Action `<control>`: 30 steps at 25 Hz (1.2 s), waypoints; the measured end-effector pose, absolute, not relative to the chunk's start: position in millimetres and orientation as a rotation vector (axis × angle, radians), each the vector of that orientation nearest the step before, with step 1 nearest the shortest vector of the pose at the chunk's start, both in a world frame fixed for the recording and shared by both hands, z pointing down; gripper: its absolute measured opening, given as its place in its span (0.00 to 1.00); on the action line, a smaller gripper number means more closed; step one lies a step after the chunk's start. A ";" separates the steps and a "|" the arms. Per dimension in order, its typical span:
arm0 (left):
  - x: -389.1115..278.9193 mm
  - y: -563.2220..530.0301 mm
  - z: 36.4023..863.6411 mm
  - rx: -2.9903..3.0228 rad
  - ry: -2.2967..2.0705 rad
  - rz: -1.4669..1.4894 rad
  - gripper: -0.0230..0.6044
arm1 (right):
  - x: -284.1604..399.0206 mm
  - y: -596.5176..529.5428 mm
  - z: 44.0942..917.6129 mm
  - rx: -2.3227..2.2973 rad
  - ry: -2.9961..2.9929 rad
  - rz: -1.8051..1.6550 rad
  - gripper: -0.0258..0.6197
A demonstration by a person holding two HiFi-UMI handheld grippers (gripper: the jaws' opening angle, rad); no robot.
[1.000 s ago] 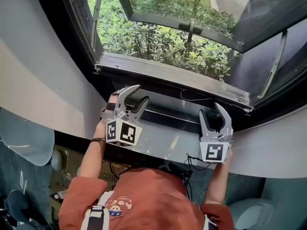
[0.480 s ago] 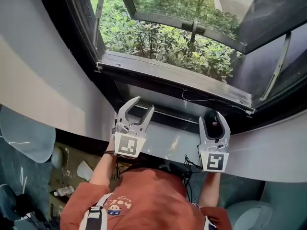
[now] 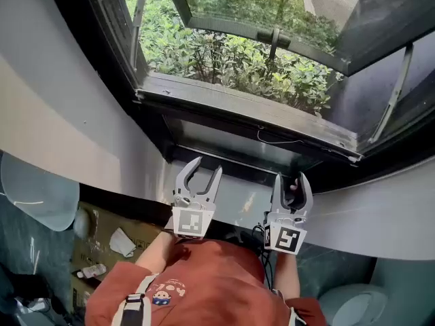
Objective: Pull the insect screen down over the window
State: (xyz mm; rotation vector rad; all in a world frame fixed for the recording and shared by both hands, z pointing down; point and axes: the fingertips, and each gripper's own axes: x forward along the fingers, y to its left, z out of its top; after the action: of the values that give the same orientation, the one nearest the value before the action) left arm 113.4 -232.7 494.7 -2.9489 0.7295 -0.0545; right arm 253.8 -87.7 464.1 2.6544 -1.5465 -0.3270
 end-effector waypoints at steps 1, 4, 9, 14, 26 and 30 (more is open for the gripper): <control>113.3 -231.6 497.1 -2.951 0.726 -0.060 0.36 | 252.8 -87.7 467.5 2.654 -1.543 -0.317 0.39; 112.0 -231.0 501.4 -2.962 0.716 -0.072 0.36 | 251.6 -87.0 475.2 2.660 -1.547 -0.281 0.39; 110.0 -232.1 500.3 -2.971 0.723 -0.039 0.35 | 249.4 -87.0 477.0 2.660 -1.545 -0.275 0.39; 109.3 -231.6 500.0 -2.951 0.719 -0.047 0.30 | 249.0 -87.4 474.4 2.662 -1.540 -0.281 0.38; 104.3 -237.0 497.1 -2.940 0.775 -0.022 0.10 | 250.9 -85.5 471.6 2.671 -1.471 -0.304 0.11; 107.3 -235.1 493.7 -2.955 0.765 -0.017 0.05 | 252.5 -82.9 468.2 2.684 -1.466 -0.314 0.06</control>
State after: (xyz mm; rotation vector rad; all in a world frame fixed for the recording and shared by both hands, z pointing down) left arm 107.3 -235.1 493.7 -2.9549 0.7655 -0.0168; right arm 252.5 -82.9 468.2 2.6836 -1.4657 -0.3142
